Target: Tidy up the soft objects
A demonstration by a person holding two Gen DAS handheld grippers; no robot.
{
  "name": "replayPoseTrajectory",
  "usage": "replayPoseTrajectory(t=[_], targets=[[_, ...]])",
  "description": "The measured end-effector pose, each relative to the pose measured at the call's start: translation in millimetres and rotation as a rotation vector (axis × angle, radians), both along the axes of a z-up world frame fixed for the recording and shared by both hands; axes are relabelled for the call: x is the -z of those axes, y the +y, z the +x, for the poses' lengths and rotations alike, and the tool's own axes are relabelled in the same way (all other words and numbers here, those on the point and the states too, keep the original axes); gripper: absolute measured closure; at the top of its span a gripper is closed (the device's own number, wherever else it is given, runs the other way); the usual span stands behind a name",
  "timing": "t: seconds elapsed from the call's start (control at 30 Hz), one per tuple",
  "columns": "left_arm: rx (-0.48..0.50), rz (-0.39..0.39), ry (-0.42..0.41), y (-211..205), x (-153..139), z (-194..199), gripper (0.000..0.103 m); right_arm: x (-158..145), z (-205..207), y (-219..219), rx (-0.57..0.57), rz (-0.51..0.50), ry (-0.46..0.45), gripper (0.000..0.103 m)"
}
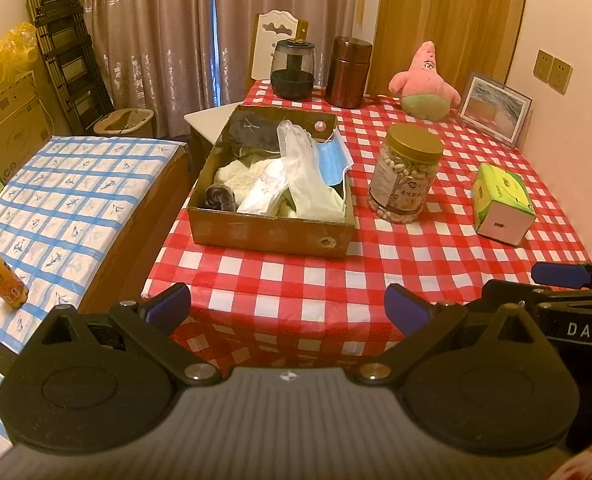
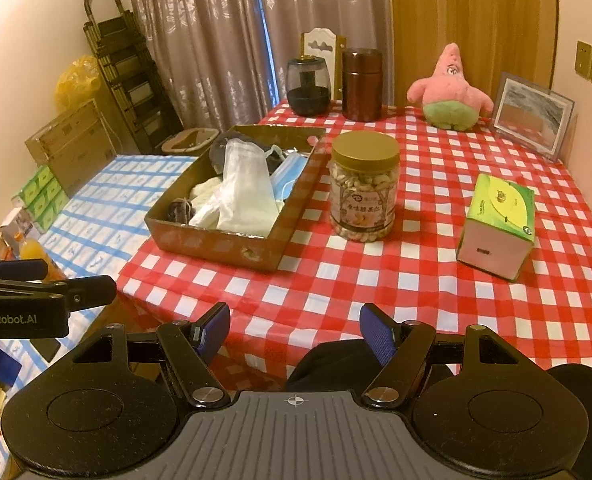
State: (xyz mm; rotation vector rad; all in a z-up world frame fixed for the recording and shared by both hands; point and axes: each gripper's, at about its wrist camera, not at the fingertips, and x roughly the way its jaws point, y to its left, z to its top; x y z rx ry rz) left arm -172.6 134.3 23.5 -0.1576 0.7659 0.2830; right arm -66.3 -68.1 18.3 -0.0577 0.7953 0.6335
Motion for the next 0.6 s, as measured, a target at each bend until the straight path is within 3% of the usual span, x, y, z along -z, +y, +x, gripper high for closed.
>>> replayPoseTrajectory(t=[0.6], targets=[[0.008,0.001,0.005,-2.7,3.1,1.5,0.001,0.7,0.7,-1.0,0.005,0.003,0.002,0.032]])
